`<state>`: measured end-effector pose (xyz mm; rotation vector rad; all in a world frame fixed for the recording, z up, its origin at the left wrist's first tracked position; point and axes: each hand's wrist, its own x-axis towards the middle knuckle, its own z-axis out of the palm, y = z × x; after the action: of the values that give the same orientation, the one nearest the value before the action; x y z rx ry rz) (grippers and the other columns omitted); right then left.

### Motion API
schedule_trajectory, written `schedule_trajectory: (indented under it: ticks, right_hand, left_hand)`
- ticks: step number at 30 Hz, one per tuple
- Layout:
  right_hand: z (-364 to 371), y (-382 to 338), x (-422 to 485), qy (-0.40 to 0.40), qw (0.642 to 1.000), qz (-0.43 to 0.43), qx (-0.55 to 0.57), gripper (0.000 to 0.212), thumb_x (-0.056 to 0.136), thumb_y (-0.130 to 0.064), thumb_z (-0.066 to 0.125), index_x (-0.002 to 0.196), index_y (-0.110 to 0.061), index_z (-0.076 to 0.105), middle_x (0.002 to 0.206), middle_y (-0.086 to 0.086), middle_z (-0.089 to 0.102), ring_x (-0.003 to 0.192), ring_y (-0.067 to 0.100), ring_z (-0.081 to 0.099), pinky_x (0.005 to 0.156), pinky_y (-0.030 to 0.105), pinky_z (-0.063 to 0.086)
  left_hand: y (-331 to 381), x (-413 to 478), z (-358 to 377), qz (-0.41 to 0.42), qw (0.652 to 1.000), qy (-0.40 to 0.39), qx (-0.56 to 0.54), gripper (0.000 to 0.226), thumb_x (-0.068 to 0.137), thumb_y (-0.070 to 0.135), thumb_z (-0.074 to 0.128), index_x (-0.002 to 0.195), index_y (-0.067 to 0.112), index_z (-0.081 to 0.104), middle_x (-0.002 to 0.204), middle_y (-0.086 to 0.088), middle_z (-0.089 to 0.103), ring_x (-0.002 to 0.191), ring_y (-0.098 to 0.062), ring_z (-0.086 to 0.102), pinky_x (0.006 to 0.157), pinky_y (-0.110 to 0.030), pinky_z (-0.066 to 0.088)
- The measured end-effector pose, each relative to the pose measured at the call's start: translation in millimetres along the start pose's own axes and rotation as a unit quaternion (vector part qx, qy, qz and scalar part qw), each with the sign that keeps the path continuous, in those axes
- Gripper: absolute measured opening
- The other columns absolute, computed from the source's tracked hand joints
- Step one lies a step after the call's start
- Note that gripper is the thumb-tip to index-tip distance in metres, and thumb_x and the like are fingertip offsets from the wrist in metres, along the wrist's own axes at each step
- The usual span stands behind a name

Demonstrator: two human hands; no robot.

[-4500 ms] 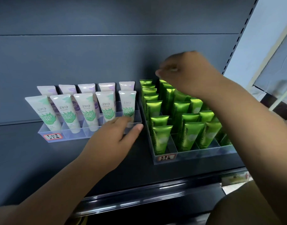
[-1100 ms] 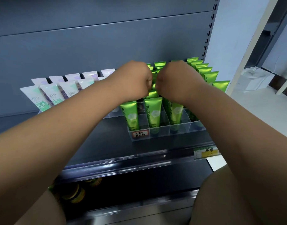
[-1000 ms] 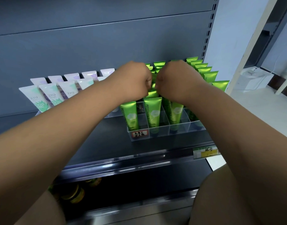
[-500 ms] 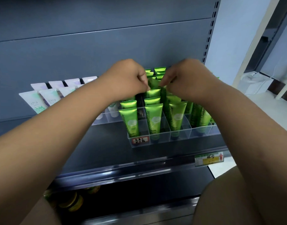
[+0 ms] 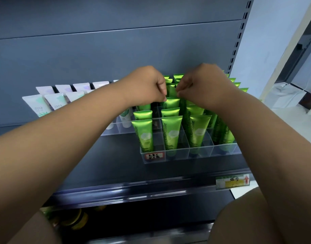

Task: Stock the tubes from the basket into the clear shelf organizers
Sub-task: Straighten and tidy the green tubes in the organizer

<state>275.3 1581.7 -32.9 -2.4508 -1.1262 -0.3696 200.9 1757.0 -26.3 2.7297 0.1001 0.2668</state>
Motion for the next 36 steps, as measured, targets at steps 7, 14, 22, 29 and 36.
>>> schedule_trajectory:
  ticks: [7,14,22,29,36]
  right_hand:
    - [16,3,11,-0.002,0.997,0.015,-0.074,0.014,0.083,-0.024,0.067,0.087,-0.023,0.080,0.088,-0.001,0.072,0.092,0.024,0.064,0.079,0.038,0.057]
    - [23,2,14,0.003,0.995,-0.017,-0.095,0.016,0.079,-0.031,0.068,0.086,-0.023,0.080,0.087,0.001,0.069,0.100,0.029,0.057,0.084,0.045,0.055]
    - [22,-3,11,-0.004,0.998,-0.042,-0.051,0.010,0.079,-0.031,0.072,0.084,-0.028,0.081,0.089,0.000,0.070,0.101,0.029,0.059,0.089,0.043,0.052]
    - [16,-3,8,-0.029,0.999,-0.032,-0.013,0.007,0.080,-0.028,0.076,0.085,-0.027,0.082,0.088,-0.005,0.072,0.093,0.018,0.063,0.084,0.037,0.054]
    - [10,-3,6,-0.068,0.997,-0.016,0.021,0.007,0.083,-0.028,0.076,0.086,-0.027,0.082,0.094,-0.006,0.074,0.097,0.015,0.065,0.090,0.035,0.052]
  left_hand:
    - [5,6,3,0.004,0.999,-0.011,0.038,0.007,0.083,0.017,0.080,0.089,0.019,0.080,0.084,0.000,0.076,0.054,0.003,0.056,0.043,-0.011,0.034]
    - [6,3,3,0.020,0.994,0.003,0.103,0.006,0.083,0.018,0.077,0.087,0.021,0.080,0.083,0.004,0.074,0.084,-0.016,0.068,0.068,-0.023,0.046]
    - [4,-7,-4,0.027,0.992,0.001,0.120,0.007,0.085,0.019,0.074,0.089,0.021,0.080,0.082,0.007,0.072,0.068,0.002,0.064,0.063,-0.019,0.045]
    - [5,-9,-3,0.038,0.988,-0.006,0.148,0.011,0.085,0.020,0.072,0.091,0.022,0.080,0.089,0.008,0.075,0.084,-0.012,0.065,0.077,-0.025,0.050]
    - [3,-10,-6,0.028,0.994,-0.014,0.108,0.009,0.089,0.022,0.071,0.091,0.021,0.080,0.084,0.007,0.072,0.051,0.005,0.053,0.055,-0.015,0.039]
